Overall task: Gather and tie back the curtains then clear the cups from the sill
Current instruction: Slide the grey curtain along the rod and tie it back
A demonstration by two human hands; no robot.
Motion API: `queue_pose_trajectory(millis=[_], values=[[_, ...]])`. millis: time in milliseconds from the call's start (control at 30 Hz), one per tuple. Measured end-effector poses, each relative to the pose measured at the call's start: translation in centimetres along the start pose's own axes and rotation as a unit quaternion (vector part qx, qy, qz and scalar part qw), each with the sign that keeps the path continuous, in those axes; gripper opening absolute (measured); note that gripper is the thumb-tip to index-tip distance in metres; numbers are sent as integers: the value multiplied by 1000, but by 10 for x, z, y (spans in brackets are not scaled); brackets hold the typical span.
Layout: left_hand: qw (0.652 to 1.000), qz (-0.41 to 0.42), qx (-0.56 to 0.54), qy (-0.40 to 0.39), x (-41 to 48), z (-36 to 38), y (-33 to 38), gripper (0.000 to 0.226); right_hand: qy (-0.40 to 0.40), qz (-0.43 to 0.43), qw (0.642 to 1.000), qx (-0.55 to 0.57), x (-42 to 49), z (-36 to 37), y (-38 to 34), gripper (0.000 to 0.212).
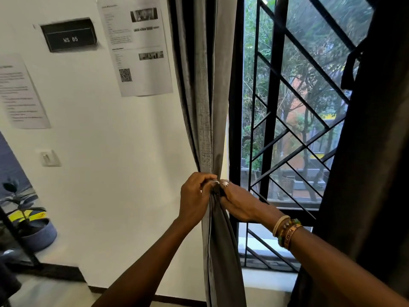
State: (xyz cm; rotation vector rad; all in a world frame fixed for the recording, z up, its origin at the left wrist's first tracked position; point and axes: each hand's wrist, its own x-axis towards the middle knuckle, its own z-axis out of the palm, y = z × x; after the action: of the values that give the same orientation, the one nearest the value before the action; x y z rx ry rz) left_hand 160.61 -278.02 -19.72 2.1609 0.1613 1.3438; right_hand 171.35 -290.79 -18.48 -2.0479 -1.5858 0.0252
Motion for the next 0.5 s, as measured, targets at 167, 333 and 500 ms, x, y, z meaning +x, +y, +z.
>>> queue_pose_trajectory(millis=[167, 333, 500], values=[[996, -65, -56, 5, -2, 3, 4, 22, 123, 21, 992, -5, -1, 6, 6, 42], [987, 56, 112, -104, -12, -4, -31, 32, 92, 46, 979, 177, -7, -3, 16, 27], [970, 140, 182, -84, -12, 3, -34, 37, 46, 17, 982, 183, -7, -6, 9, 27]])
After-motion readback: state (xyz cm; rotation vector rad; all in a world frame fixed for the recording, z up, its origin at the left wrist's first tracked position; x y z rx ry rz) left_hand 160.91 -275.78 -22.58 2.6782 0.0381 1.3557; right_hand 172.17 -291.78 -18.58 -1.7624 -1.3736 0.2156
